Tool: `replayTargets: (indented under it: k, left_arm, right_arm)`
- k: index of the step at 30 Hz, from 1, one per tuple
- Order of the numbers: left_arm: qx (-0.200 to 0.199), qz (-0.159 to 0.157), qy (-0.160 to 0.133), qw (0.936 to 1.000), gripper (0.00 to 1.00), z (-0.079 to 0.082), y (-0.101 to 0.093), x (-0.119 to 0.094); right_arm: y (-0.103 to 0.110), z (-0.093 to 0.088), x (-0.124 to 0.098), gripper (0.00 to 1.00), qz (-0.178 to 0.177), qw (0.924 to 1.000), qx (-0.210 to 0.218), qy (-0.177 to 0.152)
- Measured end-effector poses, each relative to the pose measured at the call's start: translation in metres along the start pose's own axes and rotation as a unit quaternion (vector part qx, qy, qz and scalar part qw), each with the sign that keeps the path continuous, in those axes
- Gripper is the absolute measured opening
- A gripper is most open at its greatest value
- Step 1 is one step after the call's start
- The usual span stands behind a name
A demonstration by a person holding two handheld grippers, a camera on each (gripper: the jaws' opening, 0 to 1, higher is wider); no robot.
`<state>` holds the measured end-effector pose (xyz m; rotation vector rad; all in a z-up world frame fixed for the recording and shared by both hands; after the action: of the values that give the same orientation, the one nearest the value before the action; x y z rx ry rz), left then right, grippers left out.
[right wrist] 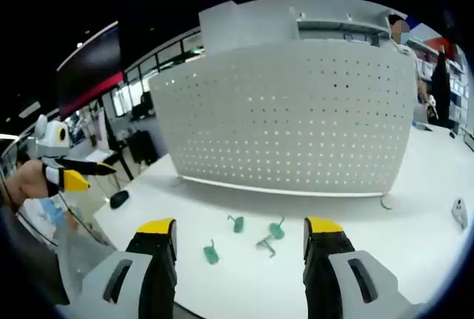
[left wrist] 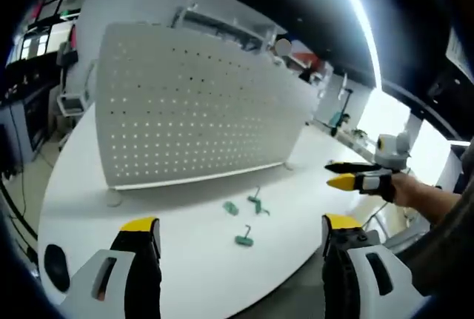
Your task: Insert the hook assembly into the mounting plate slot until the hook locks in place.
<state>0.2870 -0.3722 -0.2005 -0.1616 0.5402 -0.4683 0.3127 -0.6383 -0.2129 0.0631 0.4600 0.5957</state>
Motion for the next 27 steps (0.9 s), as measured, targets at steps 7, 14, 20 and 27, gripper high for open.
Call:
replayTargets:
  k: [7,14,20,27]
  left_arm:
    - [-0.006,0.005,-0.002,1.0000,0.91,-0.002,-0.002,-0.002]
    - [-0.002,0.008,0.009,0.9999,0.91,-0.008,0.000,-0.003]
    - [-0.003,0.011,0.012,0.9999,0.91,-0.006,0.006,-0.001]
    - [0.000,0.006,0.012,0.9999,0.90,-0.004,0.005,0.004]
  right_arm:
    - [0.004,-0.002,0.003,0.70,0.007,1.0000,-0.002,0.003]
    - [0.007,-0.009,0.005,0.69,0.014,0.9998,-0.007,0.014]
    - [-0.003,-0.009,0.002,0.66,0.009,0.9998,-0.007,0.015]
    - [-0.009,-0.003,0.000,0.66,0.003,1.0000,-0.001,0.008]
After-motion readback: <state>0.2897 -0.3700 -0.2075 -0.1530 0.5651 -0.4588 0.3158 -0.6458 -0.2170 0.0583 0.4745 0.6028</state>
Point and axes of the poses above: the point that each gripper's makers call its tool centre point, and the gripper's own axes: x roughly forward along the fingers, y roughly to its left, z roughly out of its top, the point moved 3 cm from there along -x, roughly backward along the fingers, and after that the axes turned 7 degrees about z, right-handed, at the moved point
